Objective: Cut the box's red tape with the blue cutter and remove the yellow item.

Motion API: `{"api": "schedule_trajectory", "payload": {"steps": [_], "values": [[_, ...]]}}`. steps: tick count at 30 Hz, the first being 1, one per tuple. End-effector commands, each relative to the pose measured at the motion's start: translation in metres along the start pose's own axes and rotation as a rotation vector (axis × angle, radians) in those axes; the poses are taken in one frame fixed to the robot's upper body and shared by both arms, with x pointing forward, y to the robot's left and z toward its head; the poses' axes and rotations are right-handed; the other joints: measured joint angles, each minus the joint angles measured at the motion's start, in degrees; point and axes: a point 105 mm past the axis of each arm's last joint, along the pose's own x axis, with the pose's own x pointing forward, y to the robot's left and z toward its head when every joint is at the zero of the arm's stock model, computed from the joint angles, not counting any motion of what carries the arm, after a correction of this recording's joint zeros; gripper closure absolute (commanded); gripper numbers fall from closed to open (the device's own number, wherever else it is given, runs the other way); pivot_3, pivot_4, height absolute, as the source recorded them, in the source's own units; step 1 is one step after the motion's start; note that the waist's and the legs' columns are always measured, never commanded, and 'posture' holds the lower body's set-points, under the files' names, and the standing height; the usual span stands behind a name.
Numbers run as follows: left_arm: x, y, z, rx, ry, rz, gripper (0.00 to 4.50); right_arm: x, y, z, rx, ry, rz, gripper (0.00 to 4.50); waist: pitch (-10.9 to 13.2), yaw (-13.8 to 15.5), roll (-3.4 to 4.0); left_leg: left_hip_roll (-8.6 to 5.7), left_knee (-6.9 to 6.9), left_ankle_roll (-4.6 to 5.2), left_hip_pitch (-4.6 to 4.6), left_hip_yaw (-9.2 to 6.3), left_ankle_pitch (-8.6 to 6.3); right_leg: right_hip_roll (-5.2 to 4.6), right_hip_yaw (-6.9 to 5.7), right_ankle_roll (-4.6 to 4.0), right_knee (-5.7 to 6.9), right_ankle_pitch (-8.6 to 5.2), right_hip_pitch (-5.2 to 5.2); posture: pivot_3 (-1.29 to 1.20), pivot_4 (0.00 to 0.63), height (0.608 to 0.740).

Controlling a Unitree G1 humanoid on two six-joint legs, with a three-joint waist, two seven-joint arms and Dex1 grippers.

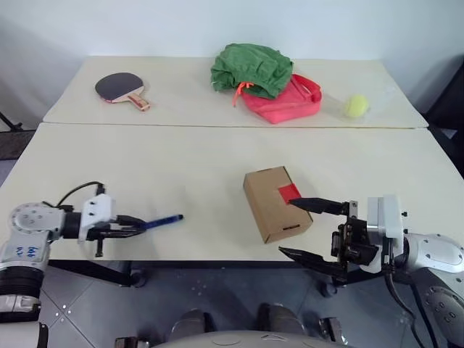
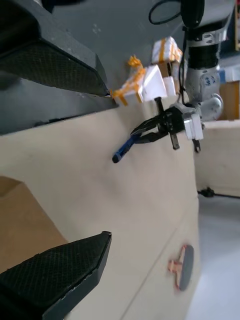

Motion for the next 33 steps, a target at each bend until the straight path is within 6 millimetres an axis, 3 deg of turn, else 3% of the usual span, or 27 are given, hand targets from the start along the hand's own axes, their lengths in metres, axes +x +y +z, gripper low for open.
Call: {"api": "schedule_trajectory", "payload": {"steps": [1,7,12,20,27,33], "values": [[0.020,-0.004,0.029,0.145,0.015,-0.137,4.07,-0.003,0.018,0.006,0.003,0.032,0.081,0.00,0.04,0.25,-0.07,0.00,0.01,0.01,-0.04,-0.02,-0.01,0.00,0.00,0.00,-0.02,0.00,0.00,0.00,0.150,0.740],[0.080,-0.012,0.065,0.229,0.080,-0.304,4.07,-0.002,0.044,-0.015,0.163,0.185,0.126,0.00,0.03,0.31,-0.12,-0.02,0.02,0.01,-0.06,-0.01,0.00,0.01,-0.01,0.00,-0.09,0.00,0.02,0.00,0.150,0.740],[0.121,-0.014,0.093,0.193,0.070,-0.310,4.07,-0.007,0.039,-0.049,0.143,0.330,0.004,1.57,0.04,0.40,-0.18,-0.03,0.03,0.04,-0.07,0.01,0.01,0.02,-0.01,0.01,-0.19,0.00,0.05,0.00,0.150,0.740],[0.147,-0.025,0.115,0.156,0.099,-0.329,4.07,0.001,0.024,-0.072,0.093,0.375,-0.144,4.47,0.04,1.11,-0.19,-0.03,0.14,0.09,-0.10,0.03,0.04,0.02,0.02,0.00,-0.27,0.00,0.08,0.00,0.150,0.740],[0.155,-0.028,0.121,0.094,0.143,-0.289,4.07,0.013,0.013,-0.078,0.079,0.381,-0.172,4.47,0.04,1.47,-0.19,-0.04,0.24,0.17,-0.15,0.00,0.01,0.01,0.02,0.00,-0.33,0.00,0.10,0.00,0.150,0.740],[0.163,-0.019,0.128,0.019,0.135,-0.215,4.07,0.016,0.004,-0.080,0.057,0.403,-0.163,4.47,0.04,1.51,-0.19,-0.03,0.33,0.19,-0.16,-0.02,0.00,0.01,0.02,0.00,-0.32,0.00,0.11,0.00,0.150,0.740]]}}
